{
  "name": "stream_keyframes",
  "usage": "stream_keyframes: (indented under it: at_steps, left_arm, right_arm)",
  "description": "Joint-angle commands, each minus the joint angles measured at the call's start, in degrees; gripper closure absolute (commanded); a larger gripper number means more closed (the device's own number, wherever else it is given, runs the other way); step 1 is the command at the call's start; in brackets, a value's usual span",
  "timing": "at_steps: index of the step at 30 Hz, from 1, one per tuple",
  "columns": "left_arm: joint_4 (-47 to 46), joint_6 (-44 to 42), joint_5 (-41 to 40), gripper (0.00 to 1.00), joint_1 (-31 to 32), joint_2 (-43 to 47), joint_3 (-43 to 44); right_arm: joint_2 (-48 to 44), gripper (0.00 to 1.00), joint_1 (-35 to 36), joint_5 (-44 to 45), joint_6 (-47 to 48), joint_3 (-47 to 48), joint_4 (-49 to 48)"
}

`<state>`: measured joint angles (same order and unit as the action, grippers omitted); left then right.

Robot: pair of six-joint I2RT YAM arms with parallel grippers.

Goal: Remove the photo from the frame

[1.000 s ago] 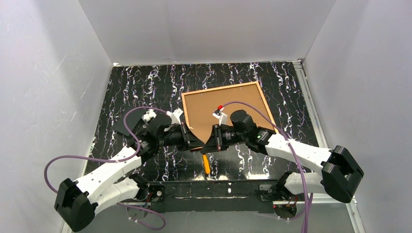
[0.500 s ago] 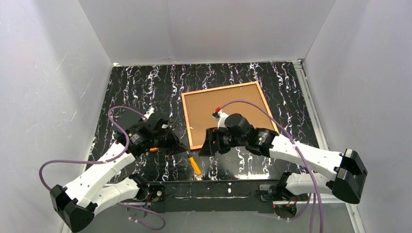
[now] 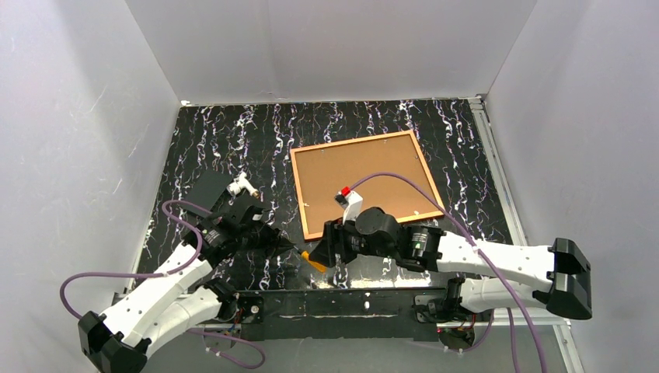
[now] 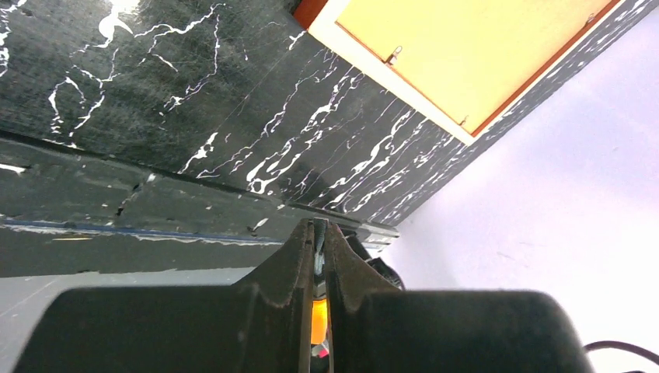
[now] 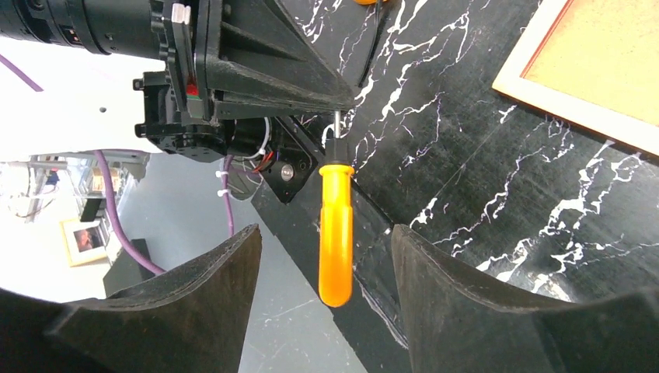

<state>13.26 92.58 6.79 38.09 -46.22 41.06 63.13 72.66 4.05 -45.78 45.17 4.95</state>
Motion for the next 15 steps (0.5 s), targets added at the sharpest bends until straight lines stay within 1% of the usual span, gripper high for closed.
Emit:
stream_keyframes:
  at_steps: [1, 4, 8, 15]
  left_arm:
    - [-0.91, 5.85, 0.10, 1.00, -0.61, 1.61, -2.54]
    - [-0.97, 5.24, 0.68, 1.00, -0.74, 1.95, -2.65]
    - [-2.10, 5.92, 0.98, 1.00, -0.74, 2.78, -3.97]
    - [-3.23, 5.52, 1.82, 1.00, -0.89, 1.87, -3.97]
  right_arm:
    - [2.83, 0.31, 1.50, 4.16, -1.17, 0.79, -5.20]
    - [4.81, 0.32, 1.58, 3.87, -1.62, 2.31, -2.55]
    - [5.22, 0.33, 1.78, 4.30, -2.85, 1.42, -2.65]
    - [5.34, 0.42, 1.78, 3.70, -2.24, 1.78, -2.89]
